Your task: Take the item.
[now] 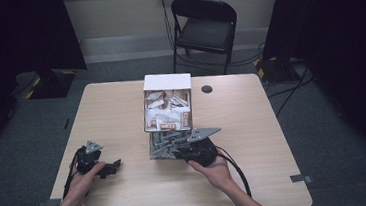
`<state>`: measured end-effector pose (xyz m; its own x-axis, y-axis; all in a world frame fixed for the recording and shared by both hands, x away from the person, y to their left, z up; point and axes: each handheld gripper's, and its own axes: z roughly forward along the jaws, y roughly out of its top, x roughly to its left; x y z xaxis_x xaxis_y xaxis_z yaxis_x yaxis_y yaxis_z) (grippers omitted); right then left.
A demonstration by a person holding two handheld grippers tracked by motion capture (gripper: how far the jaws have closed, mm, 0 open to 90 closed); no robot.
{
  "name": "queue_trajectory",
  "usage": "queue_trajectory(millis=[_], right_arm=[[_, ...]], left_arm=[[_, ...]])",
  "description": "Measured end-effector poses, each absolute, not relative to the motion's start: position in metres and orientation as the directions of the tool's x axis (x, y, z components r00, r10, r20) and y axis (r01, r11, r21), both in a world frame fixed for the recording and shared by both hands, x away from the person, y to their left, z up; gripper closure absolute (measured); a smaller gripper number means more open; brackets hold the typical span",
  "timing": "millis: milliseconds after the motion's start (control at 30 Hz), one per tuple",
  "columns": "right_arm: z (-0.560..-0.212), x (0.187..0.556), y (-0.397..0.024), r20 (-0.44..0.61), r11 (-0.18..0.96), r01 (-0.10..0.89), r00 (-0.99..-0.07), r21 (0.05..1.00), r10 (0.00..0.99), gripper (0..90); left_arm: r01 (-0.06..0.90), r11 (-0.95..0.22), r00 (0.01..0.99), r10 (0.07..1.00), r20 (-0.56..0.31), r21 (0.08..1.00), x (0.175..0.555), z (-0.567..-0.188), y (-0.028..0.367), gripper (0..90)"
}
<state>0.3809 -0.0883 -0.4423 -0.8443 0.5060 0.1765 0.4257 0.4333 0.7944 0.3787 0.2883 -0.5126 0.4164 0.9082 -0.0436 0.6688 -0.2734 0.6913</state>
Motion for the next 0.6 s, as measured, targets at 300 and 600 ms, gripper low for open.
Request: queue_trajectory(millis=[300,600], right_arm=[[-0.4460,0.3836,-0.0901,0.171,0.438,0.433,-0.837,0.788,0.521,85.6],[-0.4494,0.3867,-0.0891,0.175,0.433,0.436,-0.835,0.789,0.522,84.3]], left_arm=[[0.669,-0.273,0.416,0.908,-0.044,0.691,0.3787,-0.5126,0.2883,0.0],[0.669,-0.273,0.416,0.908,-0.044,0.691,0.3787,-0.5126,0.2883,0.0]])
